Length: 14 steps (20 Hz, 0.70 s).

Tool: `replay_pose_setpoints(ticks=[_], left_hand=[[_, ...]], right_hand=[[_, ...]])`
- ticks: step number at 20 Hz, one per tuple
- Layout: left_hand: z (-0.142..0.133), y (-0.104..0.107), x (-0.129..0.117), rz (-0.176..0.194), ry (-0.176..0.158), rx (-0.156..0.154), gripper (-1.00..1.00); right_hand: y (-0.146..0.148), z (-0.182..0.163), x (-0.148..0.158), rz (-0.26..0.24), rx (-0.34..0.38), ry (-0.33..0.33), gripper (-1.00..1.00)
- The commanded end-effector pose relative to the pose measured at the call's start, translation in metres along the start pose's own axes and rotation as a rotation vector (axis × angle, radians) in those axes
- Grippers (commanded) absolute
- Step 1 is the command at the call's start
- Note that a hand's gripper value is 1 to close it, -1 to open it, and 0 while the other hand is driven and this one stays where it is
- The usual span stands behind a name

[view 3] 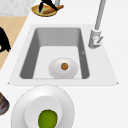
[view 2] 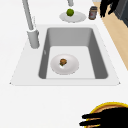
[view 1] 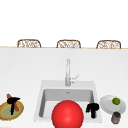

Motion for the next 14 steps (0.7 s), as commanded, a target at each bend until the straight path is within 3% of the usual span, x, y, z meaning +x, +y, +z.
replay_pose_setpoints(ticks=[1, 5, 6, 7, 10, 14], left_hand=[[0.003, -0.008, -0.01, 0.066, -0.006, -0.004, -1.0], [0.005, -0.007, -0.013, 0.059, -0.012, -0.004, -1.0], [0.009, -0.005, -0.014, 0.059, -0.017, 0.004, 1.0], [0.013, 0.001, -0.013, 0.033, -0.042, -0.037, 1.0], [0.013, 0.01, -0.015, -0.096, -0.038, -0.035, 1.0], [0.014, 0.014, -0.014, -0.117, -0.064, -0.056, 1.0]], right_hand=[[0.0, 0.0, 0.0, 0.0, 0.0, 0.0, 0.0], [0.0, 0.0, 0.0, 0.0, 0.0, 0.0, 0.0], [0.0, 0.0, 0.0, 0.0, 0.0, 0.0, 0.0], [0.0, 0.0, 0.0, 0.0, 0.0, 0.0, 0.0], [0.0, 0.0, 0.0, 0.0, 0.0, 0.0, 0.0], [0.0, 0.0, 0.0, 0.0, 0.0, 0.0, 0.0]])
